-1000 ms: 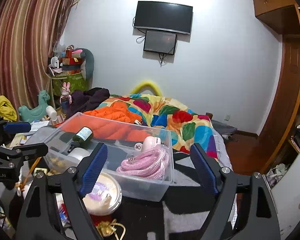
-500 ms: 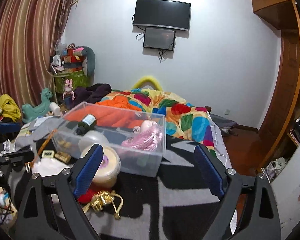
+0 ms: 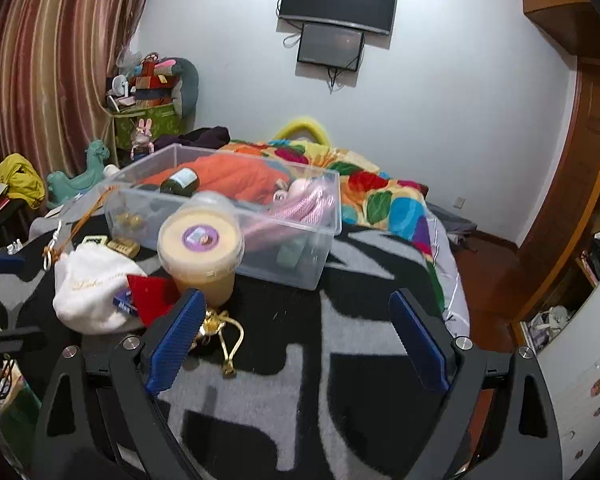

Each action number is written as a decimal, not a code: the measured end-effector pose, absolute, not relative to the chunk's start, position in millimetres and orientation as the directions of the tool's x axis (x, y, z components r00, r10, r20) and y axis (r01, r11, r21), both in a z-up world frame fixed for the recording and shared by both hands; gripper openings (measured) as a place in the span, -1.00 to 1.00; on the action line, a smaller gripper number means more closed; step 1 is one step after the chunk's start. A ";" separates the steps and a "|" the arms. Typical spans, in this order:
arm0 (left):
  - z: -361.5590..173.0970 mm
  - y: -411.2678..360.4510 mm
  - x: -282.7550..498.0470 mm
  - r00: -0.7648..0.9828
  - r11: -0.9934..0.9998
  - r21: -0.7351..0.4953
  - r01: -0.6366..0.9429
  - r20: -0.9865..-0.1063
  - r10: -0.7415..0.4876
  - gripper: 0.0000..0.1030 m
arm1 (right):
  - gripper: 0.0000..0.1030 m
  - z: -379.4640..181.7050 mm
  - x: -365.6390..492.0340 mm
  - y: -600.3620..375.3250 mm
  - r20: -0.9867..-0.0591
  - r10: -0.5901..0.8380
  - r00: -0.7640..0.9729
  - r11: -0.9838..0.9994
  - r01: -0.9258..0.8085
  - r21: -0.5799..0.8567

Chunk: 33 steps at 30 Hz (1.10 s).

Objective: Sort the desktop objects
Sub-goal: 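Move the right gripper to the cream tub with purple label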

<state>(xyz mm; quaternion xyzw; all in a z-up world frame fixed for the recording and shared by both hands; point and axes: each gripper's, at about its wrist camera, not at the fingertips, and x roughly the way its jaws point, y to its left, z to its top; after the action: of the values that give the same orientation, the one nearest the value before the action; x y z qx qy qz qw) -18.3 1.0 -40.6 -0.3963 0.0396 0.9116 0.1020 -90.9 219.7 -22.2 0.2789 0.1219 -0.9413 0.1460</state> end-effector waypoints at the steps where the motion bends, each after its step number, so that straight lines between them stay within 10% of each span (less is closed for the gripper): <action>1: -43.6 1.3 -20.1 -0.658 -0.976 -0.015 -0.217 -0.737 0.157 0.79 | 0.78 -24.0 -91.6 220.0 -0.568 -0.210 -0.796 -0.928 0.346 -0.141; 33: -47.0 -15.5 -77.1 -0.691 -0.967 -0.192 -0.170 -0.676 0.256 0.80 | 0.78 -56.5 -138.0 164.4 -0.656 -0.330 -0.679 -0.884 0.467 -0.038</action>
<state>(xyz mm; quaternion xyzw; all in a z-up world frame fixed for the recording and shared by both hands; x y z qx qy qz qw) -77.1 -15.5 -47.0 -0.3757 -0.0572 0.9177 0.1158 -138.0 164.4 -56.5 0.3358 0.1015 -0.9105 0.2189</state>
